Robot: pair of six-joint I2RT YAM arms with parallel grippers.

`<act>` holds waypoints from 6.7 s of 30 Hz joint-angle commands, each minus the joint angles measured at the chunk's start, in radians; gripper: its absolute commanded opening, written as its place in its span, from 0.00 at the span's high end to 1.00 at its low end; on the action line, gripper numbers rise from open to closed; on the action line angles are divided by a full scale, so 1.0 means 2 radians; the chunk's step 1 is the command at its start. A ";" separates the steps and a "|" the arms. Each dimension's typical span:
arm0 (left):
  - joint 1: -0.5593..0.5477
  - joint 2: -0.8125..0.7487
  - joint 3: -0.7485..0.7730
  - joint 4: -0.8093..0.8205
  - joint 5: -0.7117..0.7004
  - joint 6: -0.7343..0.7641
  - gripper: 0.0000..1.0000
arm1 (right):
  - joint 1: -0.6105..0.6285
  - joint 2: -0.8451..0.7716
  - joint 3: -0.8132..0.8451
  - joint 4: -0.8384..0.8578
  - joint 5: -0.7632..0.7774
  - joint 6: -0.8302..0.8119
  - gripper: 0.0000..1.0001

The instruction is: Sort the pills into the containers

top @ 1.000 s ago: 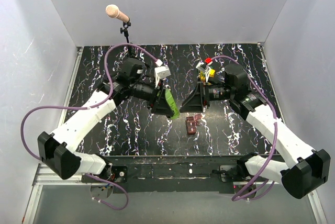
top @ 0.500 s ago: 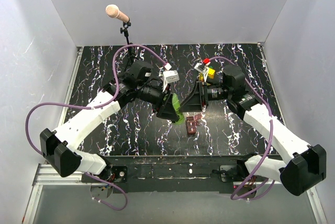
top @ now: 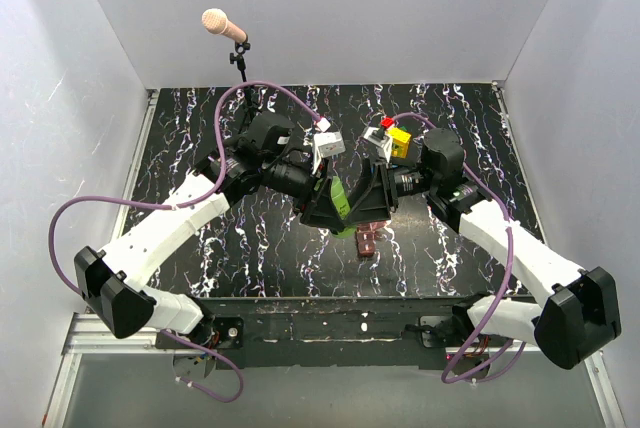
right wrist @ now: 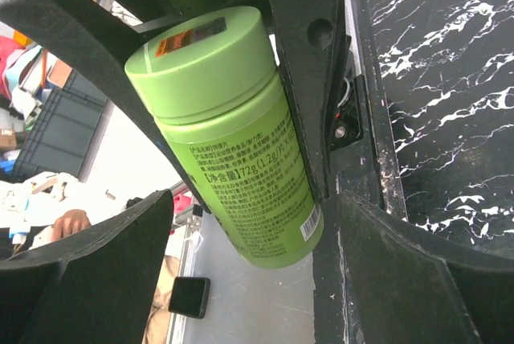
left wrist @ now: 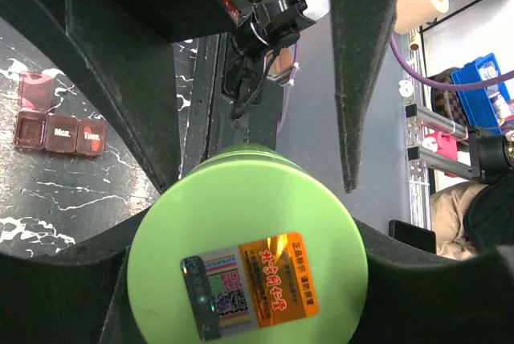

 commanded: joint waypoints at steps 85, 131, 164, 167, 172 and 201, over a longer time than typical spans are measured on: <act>-0.057 0.010 0.037 -0.028 -0.037 0.000 1.00 | 0.004 -0.099 0.064 -0.141 0.192 -0.097 0.21; -0.082 -0.035 -0.020 0.009 -0.170 -0.053 1.00 | 0.019 -0.139 -0.025 -0.147 0.228 -0.135 0.35; -0.082 -0.015 0.061 0.021 -0.048 -0.006 1.00 | 0.033 -0.098 -0.035 0.000 0.006 -0.062 0.44; -0.082 -0.030 0.057 0.030 -0.065 -0.011 1.00 | 0.033 -0.099 -0.039 0.007 -0.009 -0.059 0.54; -0.082 -0.045 0.047 0.052 -0.066 -0.021 1.00 | 0.034 -0.116 -0.045 0.017 -0.022 -0.062 0.29; -0.082 -0.105 -0.048 0.238 -0.231 -0.179 0.82 | 0.034 -0.140 -0.046 -0.001 0.084 -0.055 0.99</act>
